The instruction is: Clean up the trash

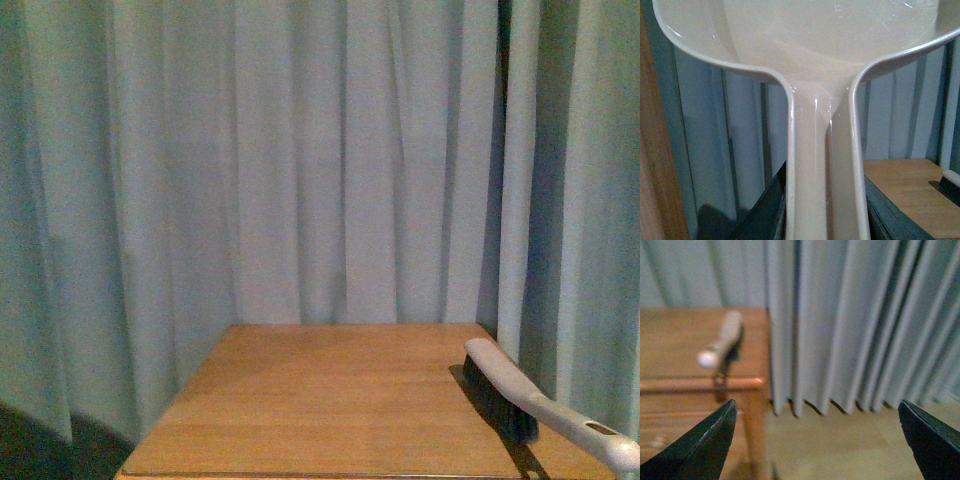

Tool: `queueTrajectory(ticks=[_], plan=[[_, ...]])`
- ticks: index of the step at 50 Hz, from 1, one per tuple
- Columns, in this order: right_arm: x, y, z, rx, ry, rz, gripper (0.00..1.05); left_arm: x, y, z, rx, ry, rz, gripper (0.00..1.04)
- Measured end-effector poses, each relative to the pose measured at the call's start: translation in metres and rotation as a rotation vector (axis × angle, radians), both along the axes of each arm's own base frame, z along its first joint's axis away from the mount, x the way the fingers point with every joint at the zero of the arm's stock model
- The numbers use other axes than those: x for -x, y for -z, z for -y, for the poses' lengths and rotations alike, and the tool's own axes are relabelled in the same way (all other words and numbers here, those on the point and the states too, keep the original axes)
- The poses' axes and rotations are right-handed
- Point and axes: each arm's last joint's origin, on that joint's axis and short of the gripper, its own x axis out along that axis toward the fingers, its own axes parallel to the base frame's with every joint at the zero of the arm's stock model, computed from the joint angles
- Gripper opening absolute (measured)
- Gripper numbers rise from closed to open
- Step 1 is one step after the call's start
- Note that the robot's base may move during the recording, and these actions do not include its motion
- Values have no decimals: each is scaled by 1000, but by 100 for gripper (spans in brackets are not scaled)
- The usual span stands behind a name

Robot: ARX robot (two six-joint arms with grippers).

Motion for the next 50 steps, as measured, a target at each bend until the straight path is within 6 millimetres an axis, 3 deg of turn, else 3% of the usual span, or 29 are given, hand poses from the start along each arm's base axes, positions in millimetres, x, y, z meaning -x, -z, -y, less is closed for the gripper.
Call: queueTrajectory(ticks=[6,16,24,32,40,50], plan=[[-13,-4,-3,112,64,-119,97,1,0,0,2,1,4,26],[-50,-47,-10,59,-9,-193,97,1,0,0,7,2,4,26],[-98,-80,-22,-28,-57,-325,97,1,0,0,7,2,4,26],[-152,-100,-45,-97,-105,-476,97,1,0,0,7,1,4,26],[-189,-104,-69,-94,-115,-557,97,1,0,0,7,2,4,26],[-225,-82,-97,-62,-100,-697,97,1,0,0,7,1,4,26]])
